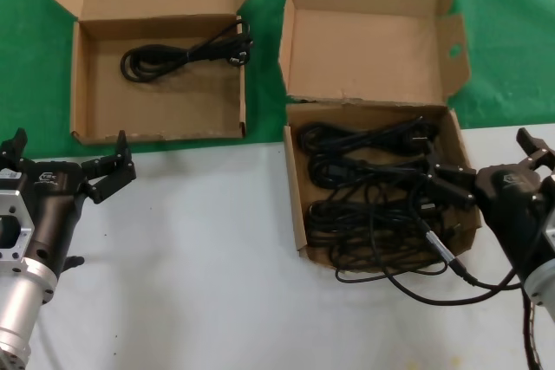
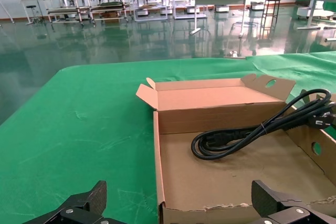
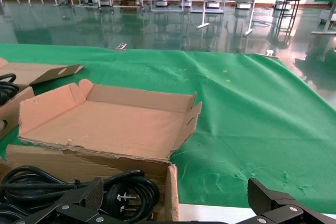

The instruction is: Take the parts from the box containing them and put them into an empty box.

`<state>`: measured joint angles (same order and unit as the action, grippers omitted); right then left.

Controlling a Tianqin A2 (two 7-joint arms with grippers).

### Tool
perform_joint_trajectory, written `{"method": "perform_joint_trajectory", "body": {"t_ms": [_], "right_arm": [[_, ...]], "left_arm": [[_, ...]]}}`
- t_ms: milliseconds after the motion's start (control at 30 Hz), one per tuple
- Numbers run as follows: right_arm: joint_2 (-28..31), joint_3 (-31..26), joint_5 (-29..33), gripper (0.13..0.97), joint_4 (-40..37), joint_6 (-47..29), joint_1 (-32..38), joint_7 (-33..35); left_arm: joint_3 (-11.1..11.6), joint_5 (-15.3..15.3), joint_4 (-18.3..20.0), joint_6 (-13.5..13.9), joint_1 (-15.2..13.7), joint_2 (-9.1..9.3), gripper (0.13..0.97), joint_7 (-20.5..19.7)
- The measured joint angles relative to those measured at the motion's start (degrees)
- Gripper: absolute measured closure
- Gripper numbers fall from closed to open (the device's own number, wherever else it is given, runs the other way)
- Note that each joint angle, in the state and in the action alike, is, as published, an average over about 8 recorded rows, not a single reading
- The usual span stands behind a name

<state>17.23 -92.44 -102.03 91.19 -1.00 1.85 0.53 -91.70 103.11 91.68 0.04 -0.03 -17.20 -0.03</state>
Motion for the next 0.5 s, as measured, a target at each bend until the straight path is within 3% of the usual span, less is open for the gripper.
{"method": "perform_joint_trajectory", "body": {"t_ms": [500], "right_arm": [[0.0, 0.0, 0.0, 0.129, 0.0, 0.0, 0.0, 0.0]], "left_arm": [[0.0, 0.0, 0.0, 0.0, 0.0, 0.0, 0.132, 0.0]]}}
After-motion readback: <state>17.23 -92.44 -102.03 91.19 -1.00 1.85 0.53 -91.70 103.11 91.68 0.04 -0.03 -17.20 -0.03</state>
